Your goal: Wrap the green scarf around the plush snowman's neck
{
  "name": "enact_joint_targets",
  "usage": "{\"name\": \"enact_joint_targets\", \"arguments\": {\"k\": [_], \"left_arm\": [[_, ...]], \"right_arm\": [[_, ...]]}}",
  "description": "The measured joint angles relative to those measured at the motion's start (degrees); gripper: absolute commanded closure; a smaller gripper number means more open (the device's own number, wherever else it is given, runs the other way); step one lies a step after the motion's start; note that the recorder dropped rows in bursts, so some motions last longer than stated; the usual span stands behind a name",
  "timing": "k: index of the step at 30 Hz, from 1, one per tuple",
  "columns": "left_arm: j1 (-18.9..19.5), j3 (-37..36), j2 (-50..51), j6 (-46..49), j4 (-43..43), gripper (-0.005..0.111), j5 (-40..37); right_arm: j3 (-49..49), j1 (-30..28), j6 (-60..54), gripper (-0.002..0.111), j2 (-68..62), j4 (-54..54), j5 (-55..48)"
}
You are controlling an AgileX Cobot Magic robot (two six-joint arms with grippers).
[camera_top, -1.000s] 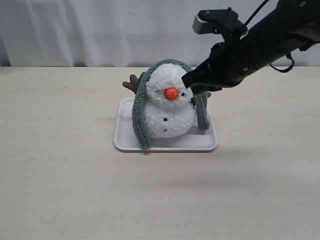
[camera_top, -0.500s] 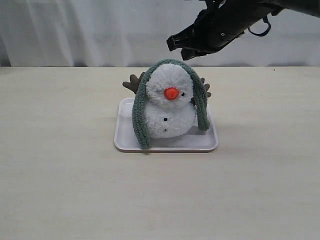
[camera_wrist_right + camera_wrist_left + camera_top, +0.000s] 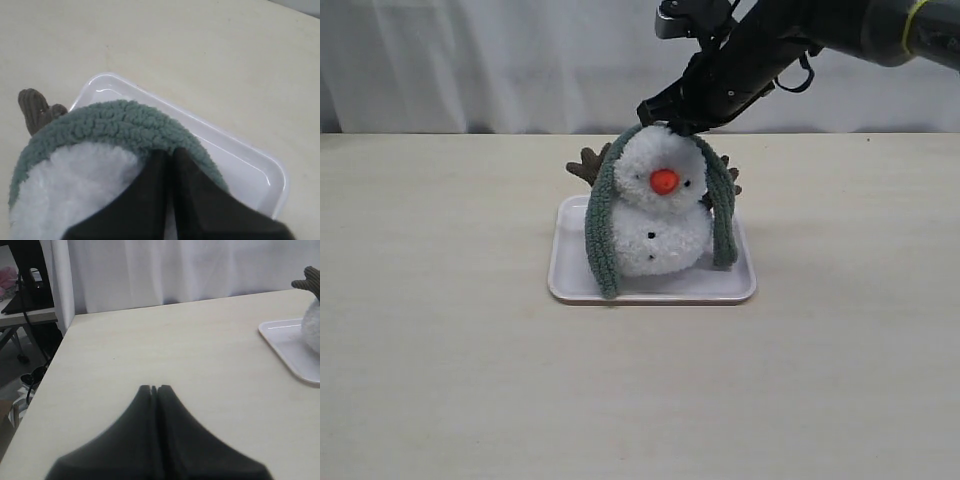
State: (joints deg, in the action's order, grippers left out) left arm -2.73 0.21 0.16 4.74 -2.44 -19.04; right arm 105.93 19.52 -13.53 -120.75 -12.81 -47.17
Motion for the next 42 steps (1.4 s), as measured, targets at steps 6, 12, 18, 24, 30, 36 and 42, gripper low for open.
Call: {"name": "enact_joint_targets", "arguments": {"k": [6, 12, 18, 24, 30, 36, 42], "left_arm": [[0.00, 0.00, 0.00, 0.00, 0.00, 0.107, 0.00], [0.00, 0.00, 0.00, 0.00, 0.00, 0.107, 0.00], [0.00, 0.00, 0.00, 0.00, 0.00, 0.107, 0.00], [0.00, 0.00, 0.00, 0.00, 0.00, 0.107, 0.00], [0.00, 0.00, 0.00, 0.00, 0.00, 0.107, 0.00], [0.00, 0.00, 0.00, 0.00, 0.00, 0.107, 0.00], [0.00, 0.00, 0.00, 0.00, 0.00, 0.107, 0.00]], "right_arm": [[0.23, -0.04, -0.09, 0.104, -1.79, 0.85, 1.48], [0.23, -0.04, -0.21, 0.104, -2.85, 1.08, -1.63], [0.23, -0.04, -0.96, 0.104, -2.95, 1.08, -4.32], [0.23, -0.04, -0.73, 0.104, -2.95, 1.08, -4.64], [0.49, -0.04, 0.10, 0.099, -0.87, 1.08, -5.85], [0.48, -0.15, 2.10, 0.071, 5.09, 5.97, -13.36], [-13.49, -2.70, 2.46, 0.059, 12.30, 5.99, -12.61]]}}
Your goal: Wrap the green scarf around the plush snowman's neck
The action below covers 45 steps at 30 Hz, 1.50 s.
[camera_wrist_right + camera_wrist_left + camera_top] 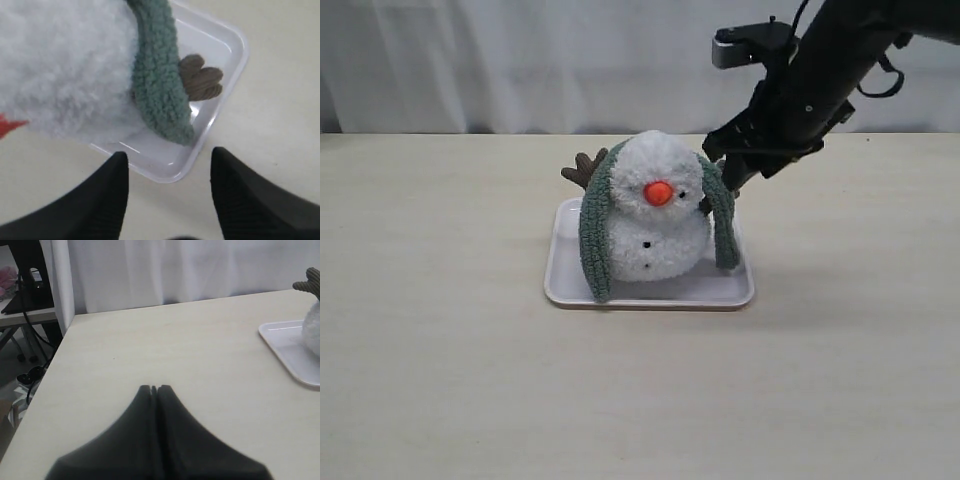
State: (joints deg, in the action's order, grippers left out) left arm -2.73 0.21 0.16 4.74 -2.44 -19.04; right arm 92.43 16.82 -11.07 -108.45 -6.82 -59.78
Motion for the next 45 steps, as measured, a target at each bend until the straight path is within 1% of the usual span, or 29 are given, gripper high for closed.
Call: {"name": "enact_joint_targets", "arguments": {"k": [3, 7, 9, 12, 13, 14, 15, 16, 17, 18, 20, 26, 29, 33, 37, 45], "left_arm": [[0.00, 0.00, 0.00, 0.00, 0.00, 0.107, 0.00], [0.00, 0.00, 0.00, 0.00, 0.00, 0.107, 0.00], [0.00, 0.00, 0.00, 0.00, 0.00, 0.107, 0.00], [0.00, 0.00, 0.00, 0.00, 0.00, 0.107, 0.00], [0.00, 0.00, 0.00, 0.00, 0.00, 0.107, 0.00], [0.00, 0.00, 0.00, 0.00, 0.00, 0.107, 0.00], [0.00, 0.00, 0.00, 0.00, 0.00, 0.107, 0.00], [0.00, 0.00, 0.00, 0.00, 0.00, 0.107, 0.00], [0.00, 0.00, 0.00, 0.00, 0.00, 0.107, 0.00], [0.00, 0.00, 0.00, 0.00, 0.00, 0.107, 0.00], [0.00, 0.00, 0.00, 0.00, 0.00, 0.107, 0.00], [0.00, 0.00, 0.00, 0.00, 0.00, 0.107, 0.00], [0.00, 0.00, 0.00, 0.00, 0.00, 0.107, 0.00], [0.00, 0.00, 0.00, 0.00, 0.00, 0.107, 0.00], [0.00, 0.00, 0.00, 0.00, 0.00, 0.107, 0.00], [0.00, 0.00, 0.00, 0.00, 0.00, 0.107, 0.00]], "right_arm": [[-10.48, 0.00, -0.22, 0.059, 2.38, 0.00, 9.19], [-20.90, 0.00, -1.46, 0.059, 1.76, -0.23, 25.03], [-23.45, 0.00, -3.78, 0.059, -0.10, -2.60, 31.09], [-23.85, 0.00, -7.47, 0.060, -2.52, -6.02, 35.46], [-23.85, 0.00, -8.05, 0.062, -3.09, -6.46, 36.31], [-23.85, 0.00, -8.66, 0.073, -3.93, -7.05, 37.74], [-23.85, 0.00, -9.04, 0.079, -4.34, -7.15, 38.78], [-23.85, 0.00, -9.04, 0.095, -4.34, -7.28, 38.94], [-23.85, 0.00, -9.44, 0.101, -4.34, -7.42, 39.22], [-23.85, 0.00, -9.68, 0.104, -4.23, -7.51, 39.22], [-23.85, 0.00, -10.54, 0.104, -3.62, -7.66, 37.92], [-23.85, 0.00, -11.16, 0.104, 0.23, -8.90, 28.29], [-23.85, 0.00, -14.84, 0.104, 0.89, -14.42, 25.06], [-23.85, 0.00, -23.84, 0.104, 0.25, -25.25, 20.93], [-23.85, 0.00, -27.53, 0.104, -1.35, -30.12, 20.29], [-23.85, 0.00, -28.14, 0.104, -3.65, -31.18, 20.29]]}}
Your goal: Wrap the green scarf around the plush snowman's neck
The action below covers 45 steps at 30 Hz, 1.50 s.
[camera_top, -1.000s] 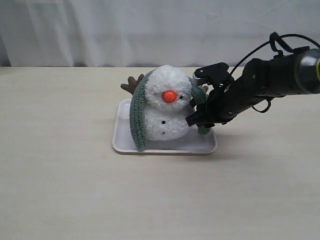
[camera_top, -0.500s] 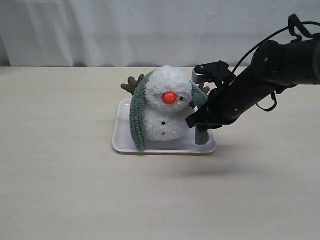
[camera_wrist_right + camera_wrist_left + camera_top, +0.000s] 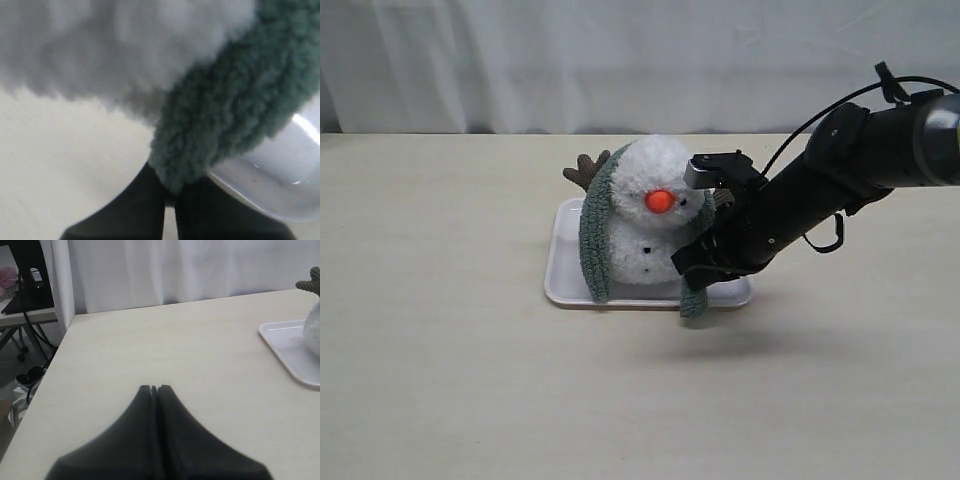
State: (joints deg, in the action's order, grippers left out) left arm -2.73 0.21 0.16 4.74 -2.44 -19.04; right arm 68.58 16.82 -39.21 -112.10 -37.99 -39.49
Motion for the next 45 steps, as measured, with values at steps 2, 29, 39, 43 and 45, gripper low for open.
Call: {"name": "enact_joint_targets", "arguments": {"k": [2, 29, 39, 43, 45], "left_arm": [[0.00, 0.00, 0.00, 0.00, 0.00, 0.107, 0.00], [0.00, 0.00, 0.00, 0.00, 0.00, 0.107, 0.00], [0.00, 0.00, 0.00, 0.00, 0.00, 0.107, 0.00], [0.00, 0.00, 0.00, 0.00, 0.00, 0.107, 0.00], [0.00, 0.00, 0.00, 0.00, 0.00, 0.107, 0.00]], "right_arm": [[0.00, 0.00, -0.12, 0.104, 0.00, -0.21, 0.00], [0.00, 0.00, 12.02, 0.049, 13.80, 2.42, -15.65], [-0.65, 10.06, 12.86, 0.049, 13.80, 1.99, -15.26], [-0.55, 15.76, 16.22, 0.049, 13.80, 4.10, -0.19], [-0.55, 18.36, 19.97, 0.049, 13.58, 8.44, 6.81]]}}
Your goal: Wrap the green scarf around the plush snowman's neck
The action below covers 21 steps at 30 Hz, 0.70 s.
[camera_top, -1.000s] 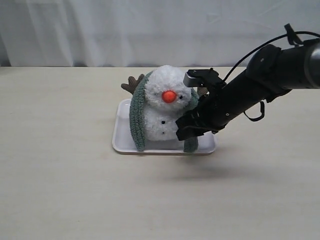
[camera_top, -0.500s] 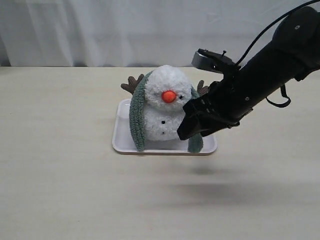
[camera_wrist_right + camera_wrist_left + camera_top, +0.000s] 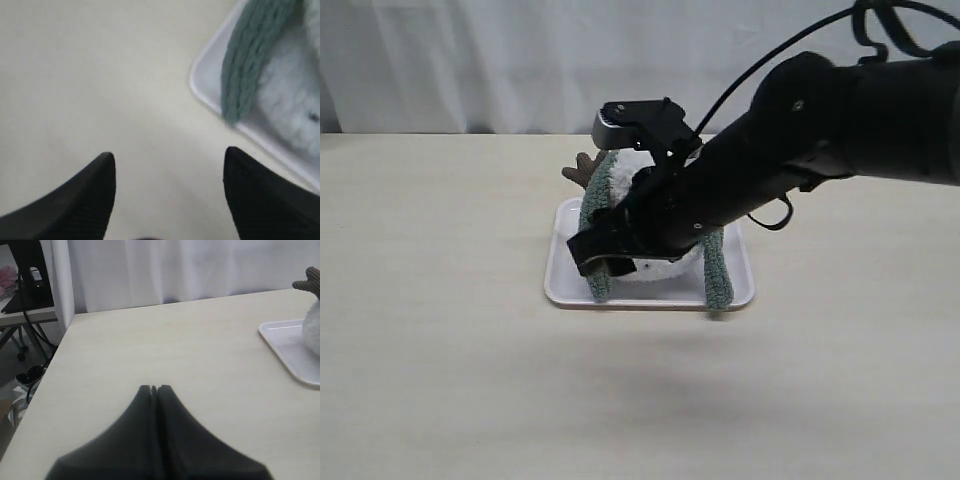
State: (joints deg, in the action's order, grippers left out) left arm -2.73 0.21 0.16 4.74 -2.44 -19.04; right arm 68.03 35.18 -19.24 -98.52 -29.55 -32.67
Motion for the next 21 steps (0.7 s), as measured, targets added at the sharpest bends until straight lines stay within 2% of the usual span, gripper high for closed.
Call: {"name": "enact_joint_targets", "arguments": {"k": [4, 9, 21], "left_arm": [[0.00, 0.00, 0.00, 0.00, 0.00, 0.107, -0.04], [0.00, 0.00, 0.00, 0.00, 0.00, 0.107, -0.04], [0.00, 0.00, 0.00, 0.00, 0.00, 0.107, -0.04]], "right_arm": [[0.10, 3.74, 7.23, 0.049, -2.55, 6.97, 11.94], [0.10, 4.84, 10.48, 0.049, -6.79, 9.22, 21.82], [0.10, 1.61, 12.37, 0.049, -9.83, 9.68, 25.76]]}}
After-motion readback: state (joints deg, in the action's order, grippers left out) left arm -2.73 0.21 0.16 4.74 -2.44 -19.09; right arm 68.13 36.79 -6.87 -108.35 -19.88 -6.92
